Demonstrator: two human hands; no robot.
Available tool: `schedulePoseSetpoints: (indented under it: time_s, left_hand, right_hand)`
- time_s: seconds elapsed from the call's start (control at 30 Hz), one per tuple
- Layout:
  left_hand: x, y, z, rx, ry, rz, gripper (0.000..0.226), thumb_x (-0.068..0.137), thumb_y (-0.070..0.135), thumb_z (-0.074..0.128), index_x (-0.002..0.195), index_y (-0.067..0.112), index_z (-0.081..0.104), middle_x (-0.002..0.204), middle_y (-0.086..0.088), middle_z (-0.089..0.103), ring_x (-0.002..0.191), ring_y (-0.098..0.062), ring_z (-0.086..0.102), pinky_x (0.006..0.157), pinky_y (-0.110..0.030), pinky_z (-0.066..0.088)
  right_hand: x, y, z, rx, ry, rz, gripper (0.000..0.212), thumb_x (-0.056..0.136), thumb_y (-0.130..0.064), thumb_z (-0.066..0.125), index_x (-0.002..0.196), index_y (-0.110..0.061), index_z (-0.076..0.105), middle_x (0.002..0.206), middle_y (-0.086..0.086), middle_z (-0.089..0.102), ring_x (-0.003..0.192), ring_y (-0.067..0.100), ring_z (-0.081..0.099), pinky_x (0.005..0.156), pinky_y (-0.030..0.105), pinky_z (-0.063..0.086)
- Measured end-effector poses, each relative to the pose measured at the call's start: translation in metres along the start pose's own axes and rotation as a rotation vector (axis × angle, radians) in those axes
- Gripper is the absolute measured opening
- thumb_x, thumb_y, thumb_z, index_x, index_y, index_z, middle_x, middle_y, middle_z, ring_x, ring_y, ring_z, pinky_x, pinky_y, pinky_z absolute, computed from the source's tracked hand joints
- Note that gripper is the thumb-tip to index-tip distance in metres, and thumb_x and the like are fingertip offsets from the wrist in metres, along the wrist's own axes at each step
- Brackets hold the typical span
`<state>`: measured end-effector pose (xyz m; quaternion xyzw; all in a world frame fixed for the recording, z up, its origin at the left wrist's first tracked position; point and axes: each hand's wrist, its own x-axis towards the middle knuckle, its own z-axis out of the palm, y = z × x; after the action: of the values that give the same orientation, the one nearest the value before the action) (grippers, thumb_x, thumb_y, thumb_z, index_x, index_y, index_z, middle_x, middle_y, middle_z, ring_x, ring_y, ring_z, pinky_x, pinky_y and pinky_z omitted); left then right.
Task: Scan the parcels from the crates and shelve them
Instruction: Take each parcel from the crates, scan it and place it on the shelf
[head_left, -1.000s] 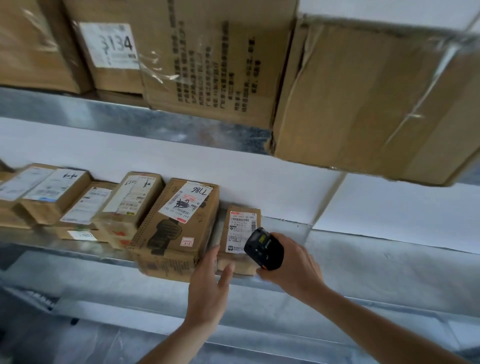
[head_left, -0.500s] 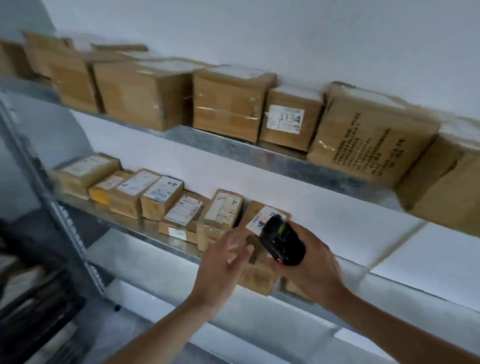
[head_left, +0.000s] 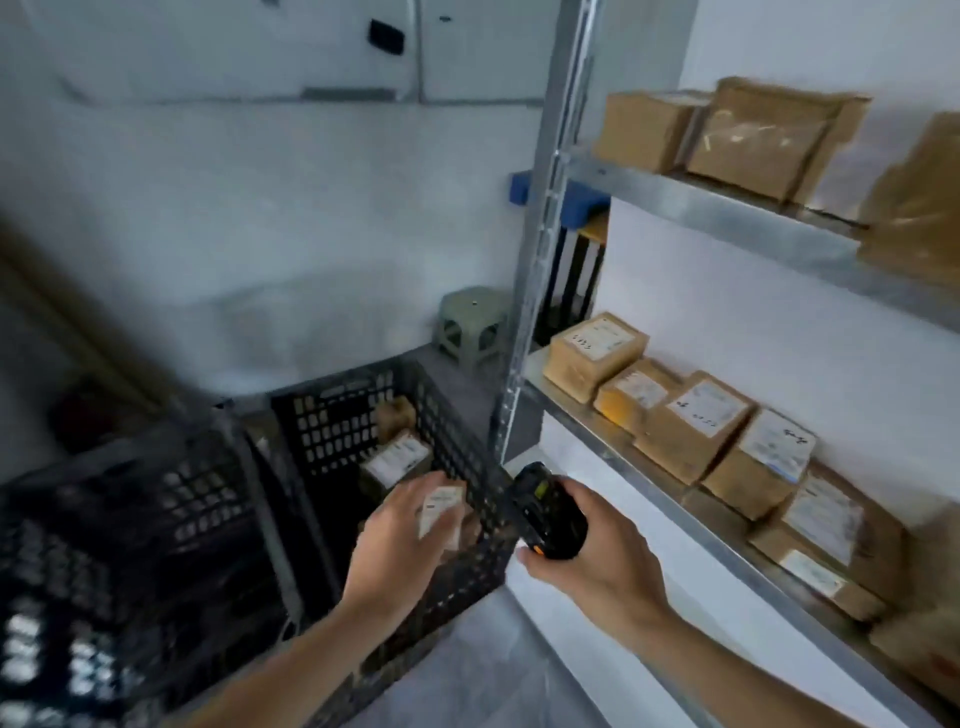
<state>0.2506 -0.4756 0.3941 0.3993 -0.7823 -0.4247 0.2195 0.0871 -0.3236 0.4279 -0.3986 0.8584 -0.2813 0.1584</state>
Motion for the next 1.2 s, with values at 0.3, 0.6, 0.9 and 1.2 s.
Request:
schedulePoseSetpoints:
  time_s: [0.3, 0.6, 0.9, 1.2]
  left_hand:
    - [0.088, -0.115, -0.082, 0.053, 0.046, -0.185, 0.06, 0.095, 0.052, 0.058, 0.148, 0.028, 0.046, 0.148, 0.01, 0.049, 0.133, -0.011, 0.049, 0.107, -0.033, 0.047]
    - [0.199, -0.172, -0.056, 0.004, -0.01, -0.364, 0.061, 0.097, 0.05, 0.058, 0.152, 0.031, 0.04, 0.139, 0.013, 0.056, 0.126, -0.009, 0.054, 0.097, -0.022, 0.043]
    - [0.277, -0.225, -0.013, 0.031, -0.103, -0.489, 0.058, 0.1, 0.047, 0.055, 0.152, 0.029, 0.037, 0.137, 0.011, 0.059, 0.13, -0.015, 0.053, 0.074, -0.016, 0.043]
    - [0.303, -0.272, 0.004, 0.088, -0.189, -0.533, 0.053, 0.099, 0.044, 0.057, 0.148, 0.025, 0.048, 0.144, 0.001, 0.053, 0.124, -0.017, 0.054, 0.093, -0.029, 0.047]
  right_hand:
    - [0.118, -0.064, 0.107, -0.022, -0.073, 0.027, 0.073, 0.066, -0.061, 0.082, 0.131, -0.048, 0.05, 0.116, -0.027, 0.063, 0.11, 0.008, 0.063, 0.08, 0.03, 0.052]
    - [0.234, -0.031, 0.166, -0.043, -0.204, 0.086, 0.061, 0.071, -0.057, 0.083, 0.122, -0.043, 0.052, 0.104, -0.027, 0.059, 0.096, -0.001, 0.056, 0.071, 0.016, 0.043]
    - [0.306, 0.012, 0.231, -0.05, -0.29, 0.148, 0.06, 0.069, -0.06, 0.08, 0.119, -0.041, 0.053, 0.105, -0.024, 0.06, 0.099, 0.003, 0.058, 0.084, 0.031, 0.053]
    - [0.338, 0.025, 0.281, -0.085, -0.34, 0.198, 0.06, 0.07, -0.055, 0.082, 0.118, -0.034, 0.054, 0.1, -0.018, 0.059, 0.093, 0.007, 0.059, 0.077, 0.033, 0.054]
